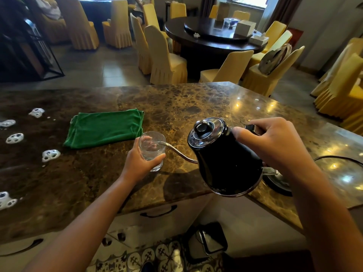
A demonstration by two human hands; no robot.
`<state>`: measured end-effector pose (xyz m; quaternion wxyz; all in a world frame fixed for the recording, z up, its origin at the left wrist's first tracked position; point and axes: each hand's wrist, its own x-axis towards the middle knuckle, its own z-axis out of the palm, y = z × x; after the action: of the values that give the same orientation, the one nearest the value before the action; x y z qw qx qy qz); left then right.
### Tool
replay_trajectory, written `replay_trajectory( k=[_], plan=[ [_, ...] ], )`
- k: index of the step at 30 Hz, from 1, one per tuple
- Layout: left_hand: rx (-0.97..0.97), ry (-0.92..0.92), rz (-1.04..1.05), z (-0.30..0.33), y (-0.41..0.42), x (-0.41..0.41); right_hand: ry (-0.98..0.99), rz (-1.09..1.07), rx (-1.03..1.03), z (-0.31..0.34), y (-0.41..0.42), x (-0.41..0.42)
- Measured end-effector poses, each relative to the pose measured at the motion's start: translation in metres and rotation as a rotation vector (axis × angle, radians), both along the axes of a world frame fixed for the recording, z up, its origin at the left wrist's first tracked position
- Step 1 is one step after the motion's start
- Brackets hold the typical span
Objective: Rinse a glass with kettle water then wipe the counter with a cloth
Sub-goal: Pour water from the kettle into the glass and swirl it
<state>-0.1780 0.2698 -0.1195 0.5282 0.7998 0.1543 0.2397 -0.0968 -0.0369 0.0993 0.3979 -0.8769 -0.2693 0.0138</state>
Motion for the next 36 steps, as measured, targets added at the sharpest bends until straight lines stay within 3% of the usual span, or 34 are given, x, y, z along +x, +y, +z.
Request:
replay_trajectory(
  k=[25,36],
  plan=[
    [-0.013,-0.010,0.003,-0.006,0.002,0.001,0.042,0.006,0.029,-0.010,-0.007,0.006],
    [-0.019,-0.035,-0.009,-0.006,-0.001,0.003,0.313,-0.142,0.372,-0.053,-0.027,-0.007]
  ],
)
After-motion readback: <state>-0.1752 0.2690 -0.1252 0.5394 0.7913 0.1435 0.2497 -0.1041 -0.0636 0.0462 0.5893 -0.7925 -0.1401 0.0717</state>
